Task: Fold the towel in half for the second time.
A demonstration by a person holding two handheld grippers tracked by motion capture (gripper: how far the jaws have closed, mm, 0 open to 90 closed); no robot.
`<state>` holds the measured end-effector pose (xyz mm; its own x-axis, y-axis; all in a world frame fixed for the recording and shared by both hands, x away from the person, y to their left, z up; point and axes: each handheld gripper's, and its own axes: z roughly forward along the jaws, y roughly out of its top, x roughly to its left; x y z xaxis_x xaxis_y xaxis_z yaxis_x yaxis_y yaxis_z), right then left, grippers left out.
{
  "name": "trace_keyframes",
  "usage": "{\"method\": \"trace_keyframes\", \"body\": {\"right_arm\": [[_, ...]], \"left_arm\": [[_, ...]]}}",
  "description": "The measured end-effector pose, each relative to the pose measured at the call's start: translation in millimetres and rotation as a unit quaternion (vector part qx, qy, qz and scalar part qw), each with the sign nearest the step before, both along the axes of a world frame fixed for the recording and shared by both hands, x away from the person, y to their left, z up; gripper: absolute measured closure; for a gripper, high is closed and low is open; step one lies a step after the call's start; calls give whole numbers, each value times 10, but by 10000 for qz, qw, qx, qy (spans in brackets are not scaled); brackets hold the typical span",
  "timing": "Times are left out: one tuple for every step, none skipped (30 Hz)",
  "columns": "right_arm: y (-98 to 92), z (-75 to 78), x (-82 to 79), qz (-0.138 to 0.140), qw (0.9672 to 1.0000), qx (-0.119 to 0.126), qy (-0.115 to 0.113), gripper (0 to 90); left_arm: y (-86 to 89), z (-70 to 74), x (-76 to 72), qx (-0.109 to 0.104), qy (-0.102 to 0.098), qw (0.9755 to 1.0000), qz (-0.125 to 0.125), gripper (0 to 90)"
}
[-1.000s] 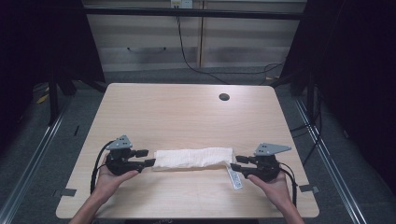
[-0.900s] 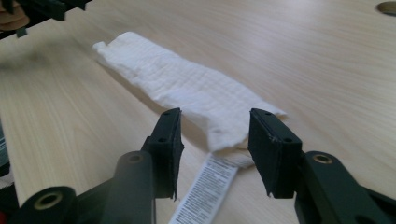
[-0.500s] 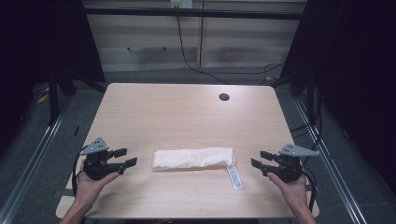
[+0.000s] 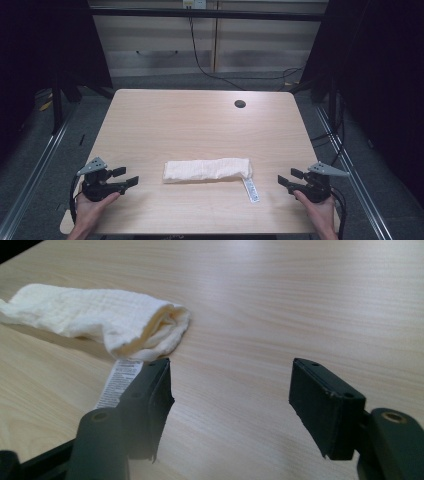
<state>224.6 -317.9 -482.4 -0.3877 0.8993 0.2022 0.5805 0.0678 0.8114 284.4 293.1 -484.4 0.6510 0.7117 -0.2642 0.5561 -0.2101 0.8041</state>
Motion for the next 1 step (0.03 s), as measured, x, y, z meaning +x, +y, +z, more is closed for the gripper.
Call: {"method": "trace_keyframes", "body": {"right_arm": [[5,-9,9,-4,10000,-45,29,318]], "left_arm": [[-6,-4,2,26,9,10000,-41,243]]}}
